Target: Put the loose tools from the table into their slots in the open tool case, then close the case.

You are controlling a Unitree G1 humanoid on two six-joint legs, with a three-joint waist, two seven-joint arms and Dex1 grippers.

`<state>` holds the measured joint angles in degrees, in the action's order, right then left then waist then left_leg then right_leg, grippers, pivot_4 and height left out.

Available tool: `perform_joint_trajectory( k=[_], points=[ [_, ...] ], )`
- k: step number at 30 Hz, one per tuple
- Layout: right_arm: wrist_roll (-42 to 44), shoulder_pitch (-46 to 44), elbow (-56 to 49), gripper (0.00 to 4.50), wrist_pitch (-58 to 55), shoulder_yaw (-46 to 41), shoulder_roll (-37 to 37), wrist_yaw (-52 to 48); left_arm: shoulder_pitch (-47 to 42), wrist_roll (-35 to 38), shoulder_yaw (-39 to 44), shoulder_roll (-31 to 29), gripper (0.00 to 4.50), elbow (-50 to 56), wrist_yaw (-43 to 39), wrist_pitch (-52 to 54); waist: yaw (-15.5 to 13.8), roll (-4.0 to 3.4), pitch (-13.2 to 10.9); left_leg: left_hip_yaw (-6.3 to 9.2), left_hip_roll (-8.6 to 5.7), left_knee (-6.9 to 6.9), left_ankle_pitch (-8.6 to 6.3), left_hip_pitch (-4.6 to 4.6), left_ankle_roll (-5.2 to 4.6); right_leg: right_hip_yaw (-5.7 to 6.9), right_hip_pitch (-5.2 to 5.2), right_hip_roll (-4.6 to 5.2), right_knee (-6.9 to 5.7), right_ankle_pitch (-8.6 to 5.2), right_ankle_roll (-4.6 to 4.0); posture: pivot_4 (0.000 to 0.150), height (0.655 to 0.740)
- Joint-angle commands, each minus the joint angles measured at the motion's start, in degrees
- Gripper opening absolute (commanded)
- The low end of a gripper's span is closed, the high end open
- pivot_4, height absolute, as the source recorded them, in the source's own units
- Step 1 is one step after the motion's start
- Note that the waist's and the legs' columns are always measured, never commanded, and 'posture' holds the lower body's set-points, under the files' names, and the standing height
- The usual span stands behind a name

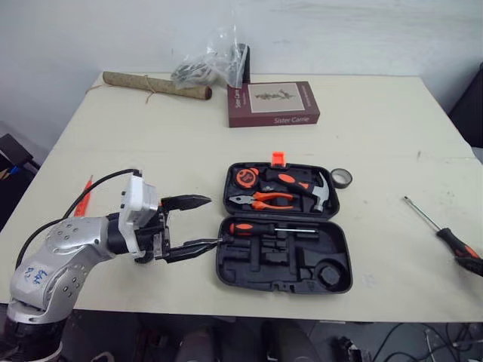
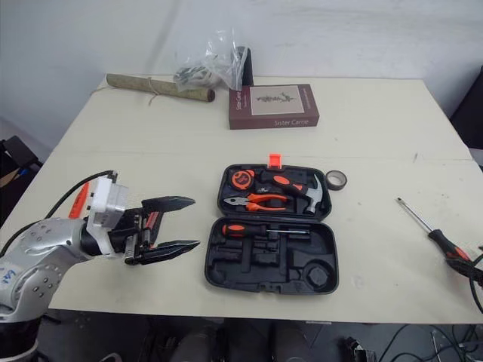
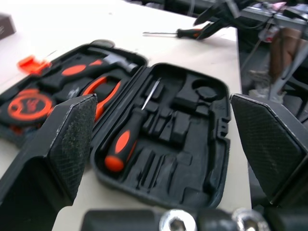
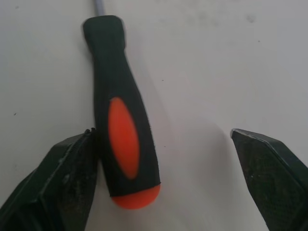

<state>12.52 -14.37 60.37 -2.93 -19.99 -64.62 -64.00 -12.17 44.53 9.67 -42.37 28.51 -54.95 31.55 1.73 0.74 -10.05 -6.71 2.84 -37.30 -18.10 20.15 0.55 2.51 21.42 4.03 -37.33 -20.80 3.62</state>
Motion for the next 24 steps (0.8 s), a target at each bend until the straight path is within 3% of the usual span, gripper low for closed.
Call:
perform_joint_trajectory(
  k=[1,2,5,10,15,17,21,24],
  points=[
    [-1.89,-4.26,4.34,4.5,-1.45,2.45,-0.29,-2.86,-1.98,2.08,-1.06,0.39,4.47,1.23,-1.76,-0.27,0.25,0.07,-0.03,-0.01,0.02,0.0,0.0,0.0,0.0,-0.02,0.0,-0.03,0.0,0.0,0.0,0.15,0.74],
    [-2.18,-5.45,5.22,4.5,-1.25,2.81,-0.03,-3.32,-2.05,2.63,-1.35,0.22,4.47,1.57,-2.29,0.21,0.46,0.09,-0.04,-0.03,0.05,0.02,0.0,0.0,0.01,-0.04,0.0,-0.06,0.01,0.0,0.0,0.15,0.74],
    [-2.29,-7.29,6.81,3.67,1.11,2.81,0.78,-4.85,-0.65,3.4,-2.18,-0.92,4.5,2.85,-4.79,0.86,0.86,0.13,-0.06,-0.07,0.14,0.07,-0.02,0.01,0.07,-0.1,0.05,-0.2,0.05,0.0,0.0,0.15,0.74],
    [-1.43,-7.4,6.38,1.05,4.12,2.59,1.7,-9.64,1.21,4.04,-1.86,-2.91,4.5,2.45,-8.14,1.08,0.92,0.14,-0.08,-0.09,0.26,0.02,-0.02,-0.01,0.16,-0.29,0.05,-0.43,0.05,0.0,0.0,0.15,0.74],
    [2.14,-6.12,1.93,0.98,9.73,-0.98,2.96,-11.7,2.71,2.6,-0.21,-2.79,4.5,0.95,-10.32,-2.44,1.02,0.11,-0.09,-0.11,0.29,0.03,-0.03,-0.02,0.18,-0.37,0.07,-0.49,0.05,0.0,-0.01,0.15,0.74],
    [4.89,-5.24,-5.93,0.98,12.66,-2.33,2.99,-15.51,2.66,2.44,1.45,-2.19,4.5,0.43,-9.72,-4.08,1.0,-0.1,-0.21,-0.14,0.29,0.04,-0.03,-0.02,0.19,-0.39,0.09,-0.5,0.04,0.0,0.0,0.15,0.74],
    [13.71,2.38,-38.84,0.98,-6.87,-0.01,2.27,-19.11,3.87,-0.18,2.38,-2.78,4.5,0.11,-10.49,-7.7,1.1,-0.42,-0.29,-0.2,0.31,0.07,-0.03,-0.01,0.21,-0.49,0.2,-0.53,-0.06,0.0,0.0,0.15,0.74],
    [18.43,5.16,-56.25,0.98,-18.18,3.53,1.61,-18.08,5.62,-4.02,1.84,-2.22,4.5,-2.56,-12.18,-12.63,0.29,-0.34,-0.32,-0.11,0.54,0.1,-0.06,-0.03,0.42,-0.43,0.2,-0.71,-0.04,-0.01,0.0,0.15,0.74]
  ],
)
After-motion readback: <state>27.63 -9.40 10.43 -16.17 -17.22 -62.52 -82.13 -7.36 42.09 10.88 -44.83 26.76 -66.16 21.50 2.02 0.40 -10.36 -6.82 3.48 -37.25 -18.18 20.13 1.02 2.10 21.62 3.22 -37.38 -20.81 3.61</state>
